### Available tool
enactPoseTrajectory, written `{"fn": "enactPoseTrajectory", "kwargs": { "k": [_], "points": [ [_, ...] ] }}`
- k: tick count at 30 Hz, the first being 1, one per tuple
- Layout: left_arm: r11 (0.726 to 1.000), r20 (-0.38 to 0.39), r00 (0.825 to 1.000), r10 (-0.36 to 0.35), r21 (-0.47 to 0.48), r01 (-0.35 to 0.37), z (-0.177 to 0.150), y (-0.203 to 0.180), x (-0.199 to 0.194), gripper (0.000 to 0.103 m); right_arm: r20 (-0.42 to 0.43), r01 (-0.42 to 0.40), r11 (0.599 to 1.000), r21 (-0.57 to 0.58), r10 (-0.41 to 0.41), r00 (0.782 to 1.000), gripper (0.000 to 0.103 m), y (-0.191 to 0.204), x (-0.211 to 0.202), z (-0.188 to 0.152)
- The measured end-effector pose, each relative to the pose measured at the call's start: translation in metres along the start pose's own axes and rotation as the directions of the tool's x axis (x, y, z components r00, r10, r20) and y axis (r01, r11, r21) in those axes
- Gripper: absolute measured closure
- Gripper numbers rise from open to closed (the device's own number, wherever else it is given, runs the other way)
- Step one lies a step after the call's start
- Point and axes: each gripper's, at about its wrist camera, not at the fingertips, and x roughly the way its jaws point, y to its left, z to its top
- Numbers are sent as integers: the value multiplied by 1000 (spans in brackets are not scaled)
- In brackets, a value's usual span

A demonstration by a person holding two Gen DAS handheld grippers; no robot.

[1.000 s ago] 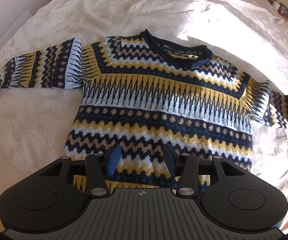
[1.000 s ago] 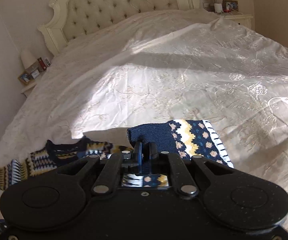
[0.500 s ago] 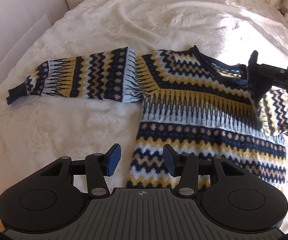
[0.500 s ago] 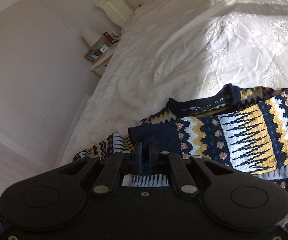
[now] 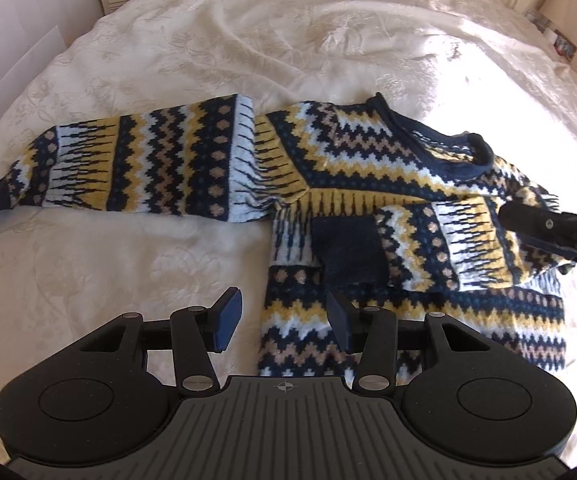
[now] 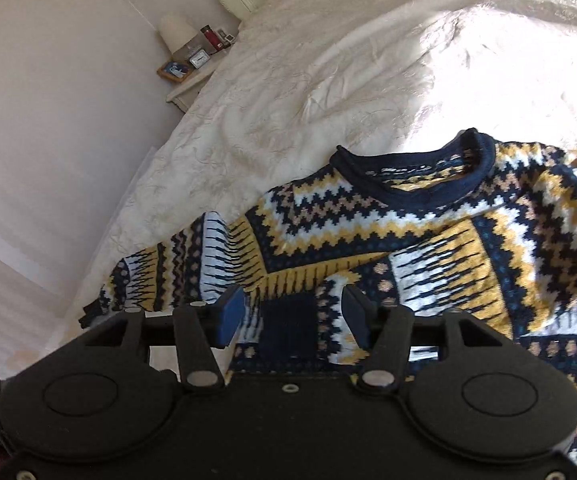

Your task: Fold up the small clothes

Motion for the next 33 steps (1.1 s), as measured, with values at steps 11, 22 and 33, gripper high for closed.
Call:
{"fn": "enactPoseTrajectory", "kwargs": {
  "k": [11, 22, 33],
  "points": [
    [998, -76, 995, -61, 28, 64, 3, -37, 72, 57, -5, 174, 980, -96, -176, 984, 31, -40, -27, -18],
    [997, -32, 999, -35, -75, 33, 13, -26, 101, 57, -47, 161, 983, -91, -166, 985, 31, -63, -28, -23],
    [998, 94, 995, 24, -52, -19, 30, -35, 72, 100, -72, 174, 983, -53, -177, 982, 31, -85, -31, -26]
  ]
}}
